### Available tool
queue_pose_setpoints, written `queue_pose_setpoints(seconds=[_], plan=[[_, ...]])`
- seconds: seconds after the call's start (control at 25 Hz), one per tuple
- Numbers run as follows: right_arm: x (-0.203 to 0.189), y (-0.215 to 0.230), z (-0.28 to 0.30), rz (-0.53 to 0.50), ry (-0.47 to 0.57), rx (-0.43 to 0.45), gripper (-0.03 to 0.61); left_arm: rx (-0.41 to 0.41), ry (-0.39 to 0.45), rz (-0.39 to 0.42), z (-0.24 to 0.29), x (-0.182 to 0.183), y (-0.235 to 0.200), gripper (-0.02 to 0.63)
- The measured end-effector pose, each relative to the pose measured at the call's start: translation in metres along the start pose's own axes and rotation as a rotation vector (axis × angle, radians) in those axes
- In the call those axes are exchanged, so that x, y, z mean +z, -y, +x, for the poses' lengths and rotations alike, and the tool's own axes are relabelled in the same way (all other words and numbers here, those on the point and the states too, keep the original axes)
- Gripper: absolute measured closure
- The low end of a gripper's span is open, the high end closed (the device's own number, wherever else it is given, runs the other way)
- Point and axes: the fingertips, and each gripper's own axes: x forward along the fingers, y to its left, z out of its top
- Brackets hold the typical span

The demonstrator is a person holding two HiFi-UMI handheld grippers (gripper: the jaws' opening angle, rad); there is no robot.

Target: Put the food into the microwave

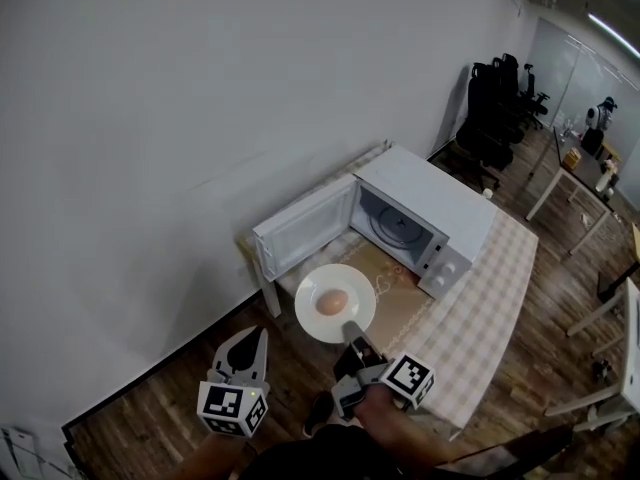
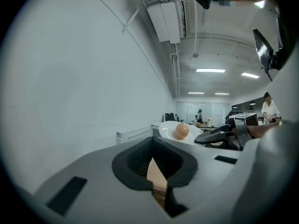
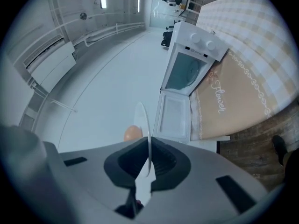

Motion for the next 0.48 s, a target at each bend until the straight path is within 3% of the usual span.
queue_pose_setpoints(seconds=[0.48], plan=[[0.074, 0.017, 0.028, 0.036, 0.109, -0.045, 0.561, -0.128, -0.015, 0.029, 0.095, 0.023, 0.014, 0.606]])
